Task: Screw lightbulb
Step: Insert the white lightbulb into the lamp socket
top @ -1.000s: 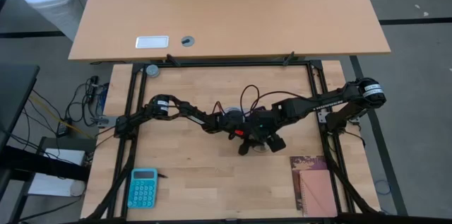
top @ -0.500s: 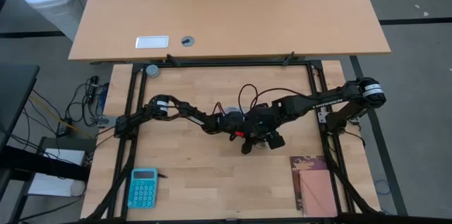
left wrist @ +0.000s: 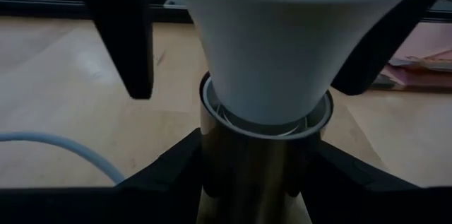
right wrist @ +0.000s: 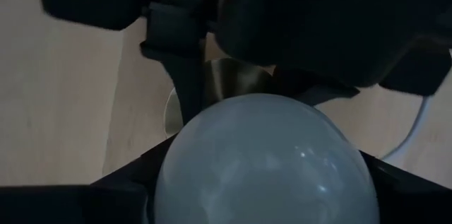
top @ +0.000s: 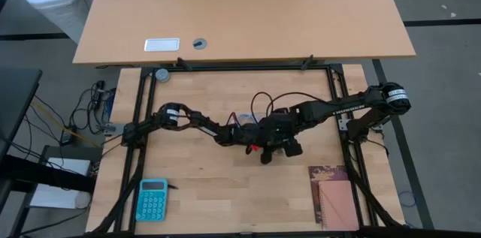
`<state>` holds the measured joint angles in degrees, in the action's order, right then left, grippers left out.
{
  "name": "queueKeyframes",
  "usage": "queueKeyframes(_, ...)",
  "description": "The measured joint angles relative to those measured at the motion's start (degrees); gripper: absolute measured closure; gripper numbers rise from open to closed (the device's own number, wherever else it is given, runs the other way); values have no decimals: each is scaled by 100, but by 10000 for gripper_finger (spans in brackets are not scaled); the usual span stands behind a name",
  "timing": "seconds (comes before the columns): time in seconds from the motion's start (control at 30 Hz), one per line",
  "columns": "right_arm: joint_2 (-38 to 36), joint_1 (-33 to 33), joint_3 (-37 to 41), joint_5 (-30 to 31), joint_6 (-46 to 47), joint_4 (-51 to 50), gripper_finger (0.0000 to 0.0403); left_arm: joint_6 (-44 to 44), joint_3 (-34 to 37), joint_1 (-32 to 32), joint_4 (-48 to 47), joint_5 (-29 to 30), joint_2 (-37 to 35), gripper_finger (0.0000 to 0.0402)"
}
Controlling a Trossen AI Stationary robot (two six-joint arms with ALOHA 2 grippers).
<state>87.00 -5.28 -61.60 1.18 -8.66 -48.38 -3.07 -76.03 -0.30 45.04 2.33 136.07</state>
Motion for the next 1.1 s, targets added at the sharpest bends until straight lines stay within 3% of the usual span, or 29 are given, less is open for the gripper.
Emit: queueKeyframes(1.1, 13, 166, 17, 536, 2332, 176, 143, -764, 17, -393, 132, 2477, 28, 203)
